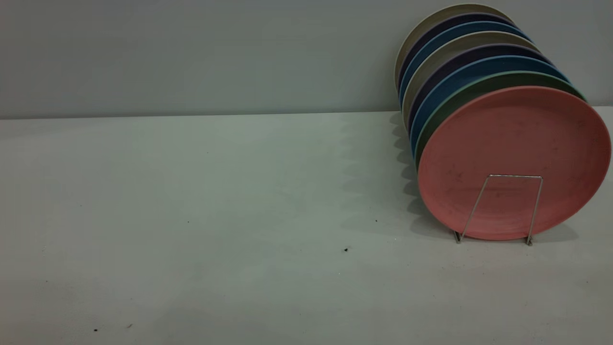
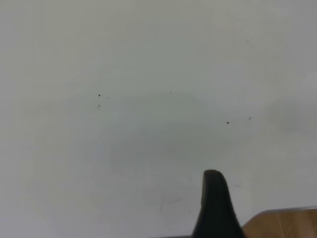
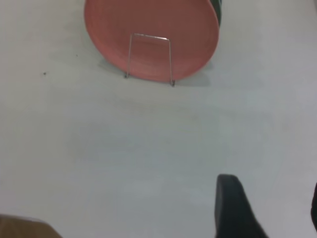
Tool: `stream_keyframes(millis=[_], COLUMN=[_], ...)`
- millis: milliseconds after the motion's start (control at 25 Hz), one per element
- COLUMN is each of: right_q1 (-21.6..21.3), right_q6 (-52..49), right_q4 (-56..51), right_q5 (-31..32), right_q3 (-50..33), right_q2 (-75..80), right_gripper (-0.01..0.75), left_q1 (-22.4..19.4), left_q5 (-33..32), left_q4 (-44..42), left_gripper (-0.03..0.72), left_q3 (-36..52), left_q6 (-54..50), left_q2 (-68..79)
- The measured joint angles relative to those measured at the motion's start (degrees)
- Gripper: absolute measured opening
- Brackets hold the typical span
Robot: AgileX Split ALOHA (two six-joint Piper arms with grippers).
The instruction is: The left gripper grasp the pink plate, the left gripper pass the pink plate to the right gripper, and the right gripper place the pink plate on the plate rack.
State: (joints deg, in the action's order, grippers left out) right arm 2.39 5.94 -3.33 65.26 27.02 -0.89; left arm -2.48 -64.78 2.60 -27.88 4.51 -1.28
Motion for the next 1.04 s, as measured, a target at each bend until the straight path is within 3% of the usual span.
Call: stream_keyframes(millis=[280, 1040], right_q1=[-2.1, -2.27], right_q6=[0.0, 0.0], right_q4=[-0.17, -0.19], right_q5=[0.0, 0.0], right_q3=[0.0, 0.0], right_q2=[0.0, 0.0], right_gripper=[0.393, 0.393], left_q1=[0.0, 0.0], left_q5=[0.0, 0.0], left_q4=[0.0, 0.03], left_gripper=[0.538, 0.538], left_q3=[0.0, 0.0], left_q6=[0.0, 0.0], left_q2=[0.0, 0.0])
